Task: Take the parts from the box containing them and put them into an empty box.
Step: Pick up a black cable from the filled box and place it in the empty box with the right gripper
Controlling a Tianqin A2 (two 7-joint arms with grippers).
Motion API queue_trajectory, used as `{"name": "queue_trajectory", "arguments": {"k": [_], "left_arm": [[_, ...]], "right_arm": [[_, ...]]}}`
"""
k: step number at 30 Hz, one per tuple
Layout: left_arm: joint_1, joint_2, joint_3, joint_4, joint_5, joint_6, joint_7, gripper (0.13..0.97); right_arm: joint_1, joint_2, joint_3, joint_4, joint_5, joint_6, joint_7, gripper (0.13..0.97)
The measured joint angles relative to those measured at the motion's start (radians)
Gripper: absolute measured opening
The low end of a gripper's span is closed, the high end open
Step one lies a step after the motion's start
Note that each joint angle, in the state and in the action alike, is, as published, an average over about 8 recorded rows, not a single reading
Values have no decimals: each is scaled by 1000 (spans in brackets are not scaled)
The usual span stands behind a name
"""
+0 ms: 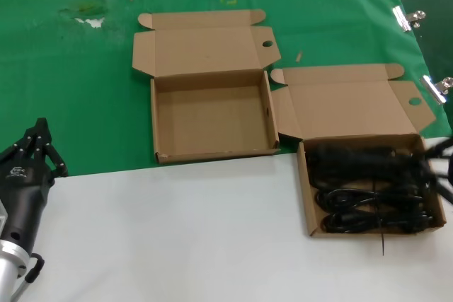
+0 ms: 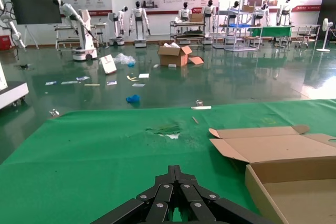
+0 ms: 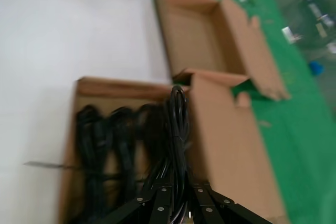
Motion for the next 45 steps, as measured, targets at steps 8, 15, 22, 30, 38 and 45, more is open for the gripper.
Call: {"name": "queue_trajectory", "arguments": {"k": [8, 15, 22, 30, 38, 45], "left_arm": [[0, 0, 0, 0, 0, 0, 0, 140], [0, 0, 0, 0, 0, 0, 0, 140], [0, 0, 0, 0, 0, 0, 0, 140], [0, 0, 0, 0, 0, 0, 0, 140], [0, 0, 0, 0, 0, 0, 0, 140], [0, 0, 0, 0, 0, 0, 0, 140]], "right_arm": [[98, -32, -1, 53, -34, 44, 74, 170], [222, -160, -75, 65, -140, 105, 126, 170], [334, -332, -174, 25, -259, 153, 135, 170], [427, -538, -285, -111, -352, 210, 62, 170], [493, -692, -348, -327, -357, 267, -91, 170], [542, -770, -359, -507, -322, 298, -219, 170]]}}
